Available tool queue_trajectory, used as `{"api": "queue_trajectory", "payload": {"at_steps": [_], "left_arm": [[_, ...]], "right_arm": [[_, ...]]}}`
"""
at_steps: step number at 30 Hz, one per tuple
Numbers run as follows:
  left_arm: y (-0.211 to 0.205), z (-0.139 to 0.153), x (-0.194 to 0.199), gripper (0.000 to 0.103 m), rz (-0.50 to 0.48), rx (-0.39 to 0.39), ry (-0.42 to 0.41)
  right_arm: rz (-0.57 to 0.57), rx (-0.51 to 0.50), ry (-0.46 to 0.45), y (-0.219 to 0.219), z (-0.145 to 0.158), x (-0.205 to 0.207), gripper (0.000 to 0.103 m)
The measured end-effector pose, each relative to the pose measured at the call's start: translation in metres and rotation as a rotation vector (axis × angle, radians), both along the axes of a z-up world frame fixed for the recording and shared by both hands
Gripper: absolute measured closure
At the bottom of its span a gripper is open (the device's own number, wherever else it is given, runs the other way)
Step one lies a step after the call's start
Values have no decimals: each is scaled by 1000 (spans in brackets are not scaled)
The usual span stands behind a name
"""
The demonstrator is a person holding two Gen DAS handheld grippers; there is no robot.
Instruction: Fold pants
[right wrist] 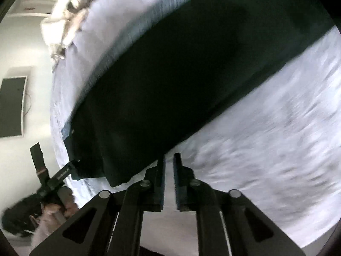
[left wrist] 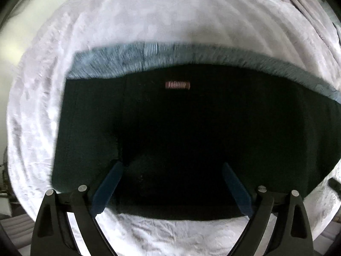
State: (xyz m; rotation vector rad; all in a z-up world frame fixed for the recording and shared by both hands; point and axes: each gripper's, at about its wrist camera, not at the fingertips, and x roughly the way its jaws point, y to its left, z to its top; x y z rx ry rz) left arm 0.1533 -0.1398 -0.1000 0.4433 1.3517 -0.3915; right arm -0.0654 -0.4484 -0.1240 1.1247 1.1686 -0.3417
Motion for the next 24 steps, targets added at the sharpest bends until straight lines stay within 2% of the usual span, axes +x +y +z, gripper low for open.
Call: {"api": "queue_trajectory", "payload": {"at_steps": [1,2,3,5,10,11,12,15,17,19,21,22,24], "left_arm": [[-7,10,-4,7,-18,-17,-17],[-14,15,-7,7,-32,-28,-23],[-22,18,-11,7,-44,-36,-24],[-46,20,-24,7,-83,-51,-11],[-101,-10,-59,7,-144,-17,64],[-107,-16,-63,7,-148,1,70],[-110,-22,-66,7,-148,22,60],[-115,-28,-69,6,-153,42,37],[-118,-28,-67,6,-161,47,44],[-123,-28,-65,6,-170,60,41],[-123,-29,-73,6,-163,67,39],[-128,-30,-77,6,-160,73,34],[-133,-33,-78,6,-158,82,23]], "right_arm": [[-10,-26,-12,-11,8,-8,79],[-38,-72,-1,-27,17,-13,61],[-63,-98,10,-38,20,-18,50],[-147,-124,24,-65,23,-29,50],[-399,46,-22,-116,-11,-58,52],[-424,93,-55,-122,-21,-58,64],[-430,110,-58,-123,-26,-57,88],[-377,79,-24,-124,-31,-50,91],[-327,54,4,-123,-31,-52,92],[-318,51,-10,-126,-27,-57,91],[-316,3,-28,-133,-14,-70,89],[-326,-34,-33,-140,-7,-79,85],[-386,-115,-19,-165,5,-100,67]]}}
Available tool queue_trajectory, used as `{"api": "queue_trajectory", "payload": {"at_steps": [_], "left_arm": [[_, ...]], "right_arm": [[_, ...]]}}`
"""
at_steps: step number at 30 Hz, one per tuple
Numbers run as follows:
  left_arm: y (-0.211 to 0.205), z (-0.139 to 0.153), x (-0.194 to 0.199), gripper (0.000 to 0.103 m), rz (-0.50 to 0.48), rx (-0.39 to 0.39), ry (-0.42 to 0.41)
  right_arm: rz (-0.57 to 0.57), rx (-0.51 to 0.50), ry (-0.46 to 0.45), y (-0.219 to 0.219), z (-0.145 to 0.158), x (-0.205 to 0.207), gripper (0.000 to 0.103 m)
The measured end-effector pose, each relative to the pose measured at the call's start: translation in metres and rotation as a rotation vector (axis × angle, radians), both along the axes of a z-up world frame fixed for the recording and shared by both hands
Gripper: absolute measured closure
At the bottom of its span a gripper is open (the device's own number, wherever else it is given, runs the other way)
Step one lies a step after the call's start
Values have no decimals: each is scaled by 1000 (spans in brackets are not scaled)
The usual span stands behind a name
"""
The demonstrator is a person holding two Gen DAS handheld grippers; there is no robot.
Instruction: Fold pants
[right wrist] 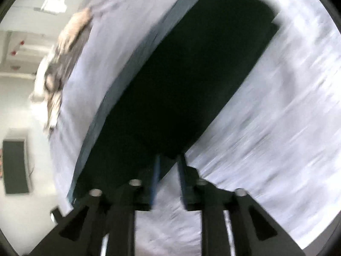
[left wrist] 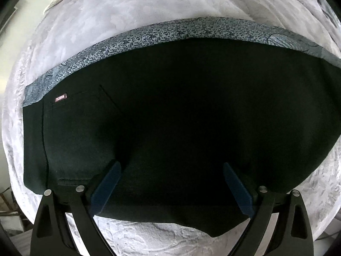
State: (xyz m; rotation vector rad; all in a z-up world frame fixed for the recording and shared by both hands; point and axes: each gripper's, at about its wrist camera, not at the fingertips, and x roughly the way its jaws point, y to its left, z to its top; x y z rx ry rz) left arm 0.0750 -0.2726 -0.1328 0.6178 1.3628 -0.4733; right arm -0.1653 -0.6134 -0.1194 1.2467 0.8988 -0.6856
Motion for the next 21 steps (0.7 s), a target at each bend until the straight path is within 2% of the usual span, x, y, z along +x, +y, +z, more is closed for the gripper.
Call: {"api": "queue_trajectory", "payload": {"at_steps": [4,7,8,9,11,13,16,20,21], "left_arm": [[-8,-1,-2,5,11,12,-11],[-8,-6,-6,5,23,13,-12],[-10,-6,-6,5,24,15,-12],[-10,-5,-6,3,26,17,-13],[-11,-6,-6,0,42,25,-14],[-13,-8,-5,0,47,24,-10],[-14,-7,-14,0,49,42,-21],[-12,-8,-17,0,77,46,-24],[-13,-8,-18,0,82,47,-27]], "right_arm": [[-211,-36,-8,-59,3,-42,65],[-301,-46,-7,-94,-6,-55,65],[-305,-32,-13,-101,-12,-55,78],[-289,-8,-23,-108,-16,-53,97],[-231,-23,6,-111,-14,-50,97],[-165,-57,84,-108,-16,-46,97],[-172,-30,101,-108,-22,-56,96],[-141,-87,206,-104,-1,-54,84],[-121,-118,229,-100,8,-48,84]]}}
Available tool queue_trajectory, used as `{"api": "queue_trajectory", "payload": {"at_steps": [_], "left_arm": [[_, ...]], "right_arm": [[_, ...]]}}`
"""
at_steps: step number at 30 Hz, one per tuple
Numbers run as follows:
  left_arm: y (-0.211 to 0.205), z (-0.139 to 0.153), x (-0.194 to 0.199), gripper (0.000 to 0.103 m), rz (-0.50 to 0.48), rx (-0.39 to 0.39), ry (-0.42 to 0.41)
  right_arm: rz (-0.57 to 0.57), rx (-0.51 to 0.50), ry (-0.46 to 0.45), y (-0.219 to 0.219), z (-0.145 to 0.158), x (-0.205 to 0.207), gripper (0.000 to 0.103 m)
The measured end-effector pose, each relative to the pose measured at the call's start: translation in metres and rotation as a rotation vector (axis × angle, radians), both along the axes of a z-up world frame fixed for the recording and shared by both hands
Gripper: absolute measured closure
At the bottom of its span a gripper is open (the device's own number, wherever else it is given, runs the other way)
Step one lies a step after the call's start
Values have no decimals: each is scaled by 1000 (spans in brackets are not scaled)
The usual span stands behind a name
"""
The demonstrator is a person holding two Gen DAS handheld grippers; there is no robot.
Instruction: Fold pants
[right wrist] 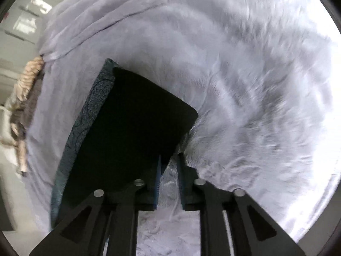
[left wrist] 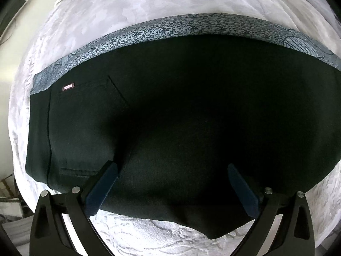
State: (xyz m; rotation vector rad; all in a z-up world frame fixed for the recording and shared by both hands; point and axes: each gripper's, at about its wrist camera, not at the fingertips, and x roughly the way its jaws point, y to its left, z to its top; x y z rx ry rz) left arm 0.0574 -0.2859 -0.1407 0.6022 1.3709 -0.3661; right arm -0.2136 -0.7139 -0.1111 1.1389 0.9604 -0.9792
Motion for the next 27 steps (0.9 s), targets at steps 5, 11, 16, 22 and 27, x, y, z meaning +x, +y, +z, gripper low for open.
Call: {"api": "queue_trajectory", "payload": {"at_steps": [5,11,16,22,27], "left_arm": [[2,-3,-6,0,3,14,-16],[-12,-6,-18,0,26,21,-18],[-11,-1,-21,0,40,37,-14],[-60,44,-39,0,-17,-86,-50],[-134,25,-80,0,-181,-117,12]], "right_arm": [[392,-48,-121,38,18,85,81],[626,-6,-190,65,-16,183,79],[485,-115,-39,17,-22,170,87],[461,-100,-61,13,23,127,60],[556,-18,-115,67,18,116,60]]}}
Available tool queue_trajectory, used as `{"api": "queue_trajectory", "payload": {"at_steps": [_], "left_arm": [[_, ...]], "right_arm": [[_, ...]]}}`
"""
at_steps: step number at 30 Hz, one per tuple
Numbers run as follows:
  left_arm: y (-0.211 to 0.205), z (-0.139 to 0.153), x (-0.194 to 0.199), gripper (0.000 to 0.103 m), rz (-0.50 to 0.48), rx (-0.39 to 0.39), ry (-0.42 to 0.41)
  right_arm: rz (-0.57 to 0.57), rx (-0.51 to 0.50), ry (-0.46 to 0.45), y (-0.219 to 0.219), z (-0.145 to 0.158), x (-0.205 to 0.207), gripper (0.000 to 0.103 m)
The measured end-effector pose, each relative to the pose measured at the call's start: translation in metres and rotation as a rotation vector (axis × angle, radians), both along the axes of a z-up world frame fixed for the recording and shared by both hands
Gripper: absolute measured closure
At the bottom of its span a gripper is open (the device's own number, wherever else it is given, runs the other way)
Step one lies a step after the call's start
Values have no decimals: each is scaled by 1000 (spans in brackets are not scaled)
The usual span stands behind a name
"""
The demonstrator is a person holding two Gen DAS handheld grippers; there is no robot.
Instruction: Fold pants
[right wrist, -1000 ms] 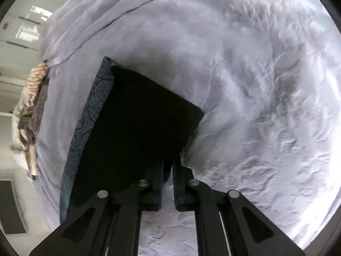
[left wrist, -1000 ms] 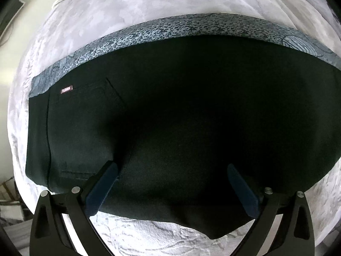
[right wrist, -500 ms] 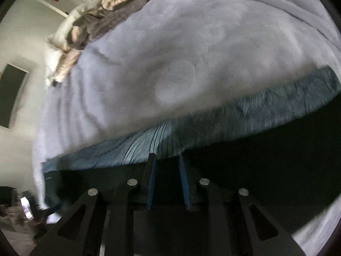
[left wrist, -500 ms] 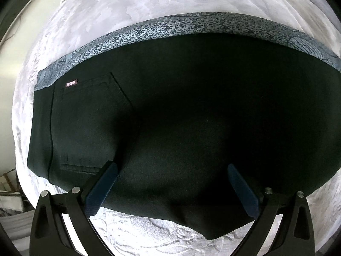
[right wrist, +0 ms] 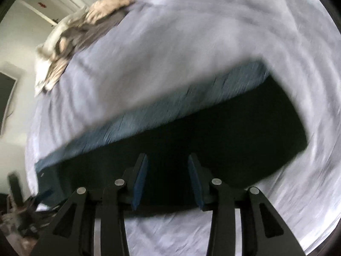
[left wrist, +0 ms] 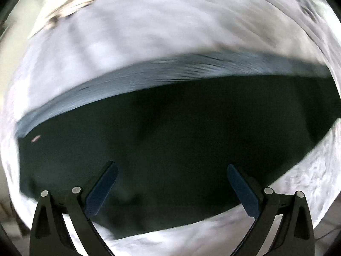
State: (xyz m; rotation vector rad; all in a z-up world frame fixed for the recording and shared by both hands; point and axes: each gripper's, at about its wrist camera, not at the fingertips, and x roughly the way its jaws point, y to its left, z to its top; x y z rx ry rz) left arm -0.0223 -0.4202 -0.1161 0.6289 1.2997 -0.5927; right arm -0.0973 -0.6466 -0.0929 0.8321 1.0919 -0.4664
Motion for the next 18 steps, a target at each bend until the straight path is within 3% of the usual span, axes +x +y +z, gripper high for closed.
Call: {"api": "queue_trajectory", "payload": {"at_steps": [2,4,8,12,18], "left_arm": [[-25,-16,-13,0,-45,20,-24],[-37,-29,-10,0,-10,18,-19],[-43,-36,10,0,54,-5,24],[-48,-34,23,0,28,27,22],[-46,-38,20,0,80,45,30]], "right_arm": [[3,35,21,14,-12,-9,60],[2,46,52,17,-29,-18,63],[7,15,68,5,-44,-18,79],[-33,58,39,-2,-35,-23,72],[-80,143,25,4,-27,-49,62]]}}
